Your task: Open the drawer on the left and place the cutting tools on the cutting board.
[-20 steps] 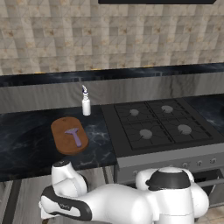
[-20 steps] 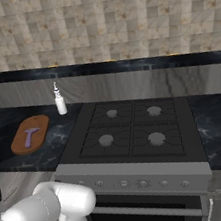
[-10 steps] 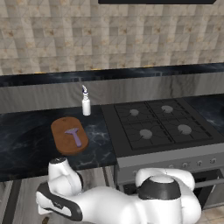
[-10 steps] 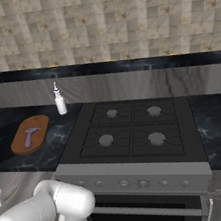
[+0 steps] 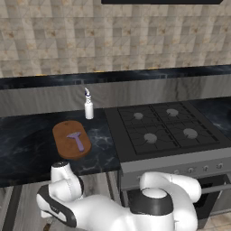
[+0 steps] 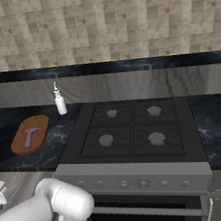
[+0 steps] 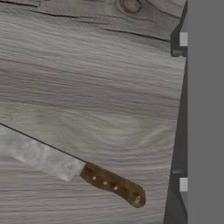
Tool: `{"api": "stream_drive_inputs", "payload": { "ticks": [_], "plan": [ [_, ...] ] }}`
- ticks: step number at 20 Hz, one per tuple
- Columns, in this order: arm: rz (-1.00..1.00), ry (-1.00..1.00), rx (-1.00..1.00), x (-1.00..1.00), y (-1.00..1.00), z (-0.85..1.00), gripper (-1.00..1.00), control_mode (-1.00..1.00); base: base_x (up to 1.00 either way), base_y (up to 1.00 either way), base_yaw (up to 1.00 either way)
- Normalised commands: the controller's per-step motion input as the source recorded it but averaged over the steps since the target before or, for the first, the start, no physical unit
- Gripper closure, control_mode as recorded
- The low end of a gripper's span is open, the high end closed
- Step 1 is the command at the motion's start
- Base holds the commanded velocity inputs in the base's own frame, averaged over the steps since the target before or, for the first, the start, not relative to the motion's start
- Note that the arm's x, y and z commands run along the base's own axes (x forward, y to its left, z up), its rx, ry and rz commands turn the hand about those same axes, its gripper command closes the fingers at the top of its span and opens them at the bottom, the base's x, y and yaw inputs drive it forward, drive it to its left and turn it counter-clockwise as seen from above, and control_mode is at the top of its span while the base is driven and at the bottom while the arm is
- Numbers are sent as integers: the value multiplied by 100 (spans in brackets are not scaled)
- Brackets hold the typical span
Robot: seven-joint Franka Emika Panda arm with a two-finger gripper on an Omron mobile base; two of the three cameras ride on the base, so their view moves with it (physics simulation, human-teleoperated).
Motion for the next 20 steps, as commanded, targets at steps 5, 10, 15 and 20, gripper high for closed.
{"api": "stream_drive_inputs", "payload": {
  "ticks": [5, 10, 15, 20],
  "plan": [
    [0, 0, 0, 1, 6, -24, -100, -100, 0, 0, 0],
    [0, 0, 0, 15, 15, -22, -100, -100, 0, 0, 0],
    [0, 0, 0, 7, 20, -22, -100, -100, 0, 0, 0],
    [0, 0, 0, 0, 25, -7, -100, -100, 0, 0, 0]
  ]
}}
